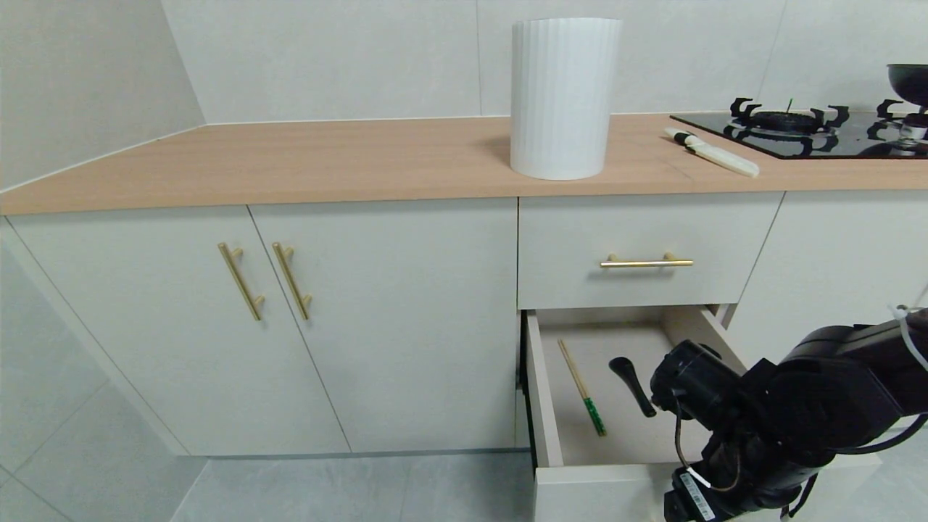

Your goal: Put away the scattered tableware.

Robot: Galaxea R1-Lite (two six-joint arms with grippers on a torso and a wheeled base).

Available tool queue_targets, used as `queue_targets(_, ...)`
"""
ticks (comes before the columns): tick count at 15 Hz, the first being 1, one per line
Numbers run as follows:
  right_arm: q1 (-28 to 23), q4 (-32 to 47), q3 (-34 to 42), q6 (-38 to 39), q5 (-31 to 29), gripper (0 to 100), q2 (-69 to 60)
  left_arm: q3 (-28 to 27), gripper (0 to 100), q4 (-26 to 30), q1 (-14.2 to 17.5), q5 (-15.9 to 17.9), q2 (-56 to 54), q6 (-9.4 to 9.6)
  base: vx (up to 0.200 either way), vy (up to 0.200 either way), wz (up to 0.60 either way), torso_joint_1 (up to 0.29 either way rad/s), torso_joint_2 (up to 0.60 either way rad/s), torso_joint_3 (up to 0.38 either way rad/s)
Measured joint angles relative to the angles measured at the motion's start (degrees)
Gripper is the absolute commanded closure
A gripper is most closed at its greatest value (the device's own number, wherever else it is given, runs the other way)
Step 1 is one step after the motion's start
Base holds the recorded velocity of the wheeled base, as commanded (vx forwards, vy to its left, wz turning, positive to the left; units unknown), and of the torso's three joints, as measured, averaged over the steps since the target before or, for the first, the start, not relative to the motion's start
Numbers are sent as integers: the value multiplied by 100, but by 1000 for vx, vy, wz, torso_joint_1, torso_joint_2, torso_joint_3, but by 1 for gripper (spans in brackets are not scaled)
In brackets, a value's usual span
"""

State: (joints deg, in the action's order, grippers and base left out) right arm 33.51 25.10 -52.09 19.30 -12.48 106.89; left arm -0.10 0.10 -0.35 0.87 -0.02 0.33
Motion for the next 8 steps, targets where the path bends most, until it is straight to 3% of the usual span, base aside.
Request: queue_targets(8, -207, -1182, 50, 289, -458, 0, 138, 0, 0, 0, 0, 0, 2, 2, 0, 0, 0, 0, 0, 0)
